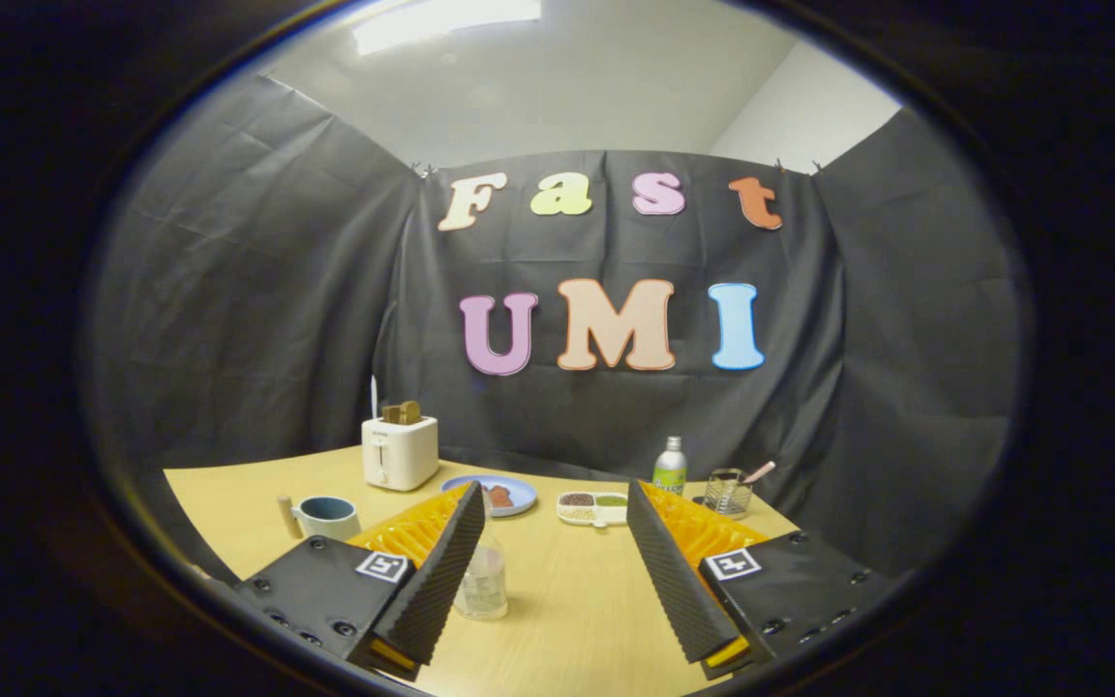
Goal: Take the bottle from table, then pour the juice into the cup, finally place the bottle on the coaster
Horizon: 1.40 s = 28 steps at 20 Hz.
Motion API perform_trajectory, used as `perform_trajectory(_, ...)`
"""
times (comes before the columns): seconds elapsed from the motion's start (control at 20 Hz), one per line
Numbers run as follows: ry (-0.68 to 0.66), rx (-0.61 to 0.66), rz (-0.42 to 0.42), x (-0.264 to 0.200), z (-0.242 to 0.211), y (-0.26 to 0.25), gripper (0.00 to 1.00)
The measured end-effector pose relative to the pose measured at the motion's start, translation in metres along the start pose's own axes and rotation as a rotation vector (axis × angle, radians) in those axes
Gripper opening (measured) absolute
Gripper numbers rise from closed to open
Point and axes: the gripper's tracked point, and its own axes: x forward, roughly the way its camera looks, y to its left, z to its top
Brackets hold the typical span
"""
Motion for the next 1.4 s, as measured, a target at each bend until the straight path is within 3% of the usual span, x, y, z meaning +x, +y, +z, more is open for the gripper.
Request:
perform_trajectory(0.65, -0.013, 0.040, -0.006, 0.000, 0.004, -0.002, 0.95)
perform_trajectory(1.4, 0.045, 0.091, 0.079, 0.029, -0.032, 0.031, 0.95)
